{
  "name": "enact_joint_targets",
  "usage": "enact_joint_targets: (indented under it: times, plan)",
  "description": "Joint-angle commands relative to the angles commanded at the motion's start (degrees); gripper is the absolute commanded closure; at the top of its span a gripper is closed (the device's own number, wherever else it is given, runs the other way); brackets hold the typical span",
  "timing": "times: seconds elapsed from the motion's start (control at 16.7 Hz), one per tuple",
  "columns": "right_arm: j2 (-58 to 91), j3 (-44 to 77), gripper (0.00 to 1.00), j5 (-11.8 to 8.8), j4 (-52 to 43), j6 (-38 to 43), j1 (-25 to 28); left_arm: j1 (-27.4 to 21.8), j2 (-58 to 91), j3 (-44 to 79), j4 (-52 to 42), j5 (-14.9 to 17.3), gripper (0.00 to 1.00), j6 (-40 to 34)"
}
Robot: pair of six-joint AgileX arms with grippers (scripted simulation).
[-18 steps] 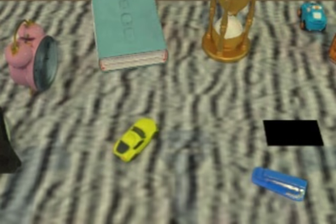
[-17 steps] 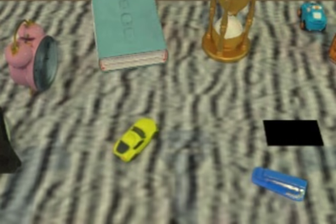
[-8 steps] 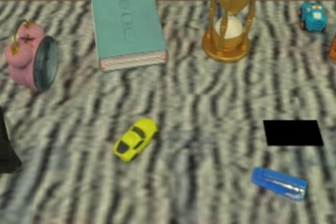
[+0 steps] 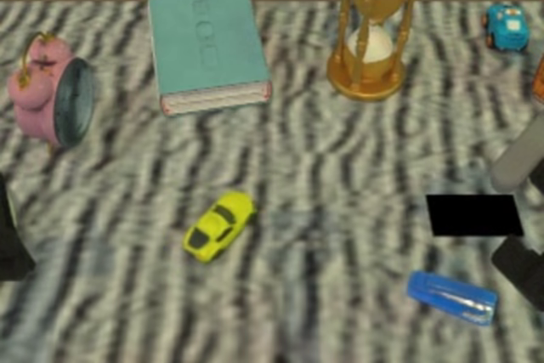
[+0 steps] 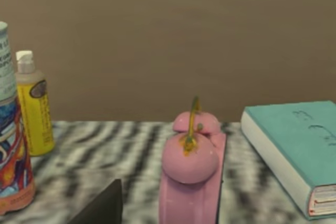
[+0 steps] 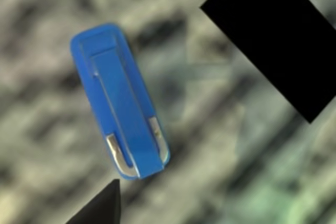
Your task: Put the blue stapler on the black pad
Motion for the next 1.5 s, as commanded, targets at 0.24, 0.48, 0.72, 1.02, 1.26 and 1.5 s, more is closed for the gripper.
enact_joint_targets:
  times: [0.24,0.48,0.72,1.02,1.26,1.5]
  plan:
    - [16.30,11.37,0.00,-0.13,-10.43,-6.63,5.04,0.00,0.00,0.00,0.00,0.00,0.00,0.00]
    - [26.16,18.62,0.00,-0.15,-16.26,-10.55,7.98,0.00,0.00,0.00,0.00,0.00,0.00,0.00]
    - [27.56,19.88,0.00,-0.14,-17.18,-11.19,8.46,0.00,0.00,0.00,0.00,0.00,0.00,0.00]
    - [28.53,18.32,0.00,-0.14,-14.85,-11.17,8.34,0.00,0.00,0.00,0.00,0.00,0.00,0.00]
    - [33.26,13.17,0.00,-0.13,-4.48,-10.99,8.53,0.00,0.00,0.00,0.00,0.00,0.00,0.00]
    - [37.87,8.15,0.00,-0.12,5.11,-10.78,8.70,0.00,0.00,0.00,0.00,0.00,0.00,0.00]
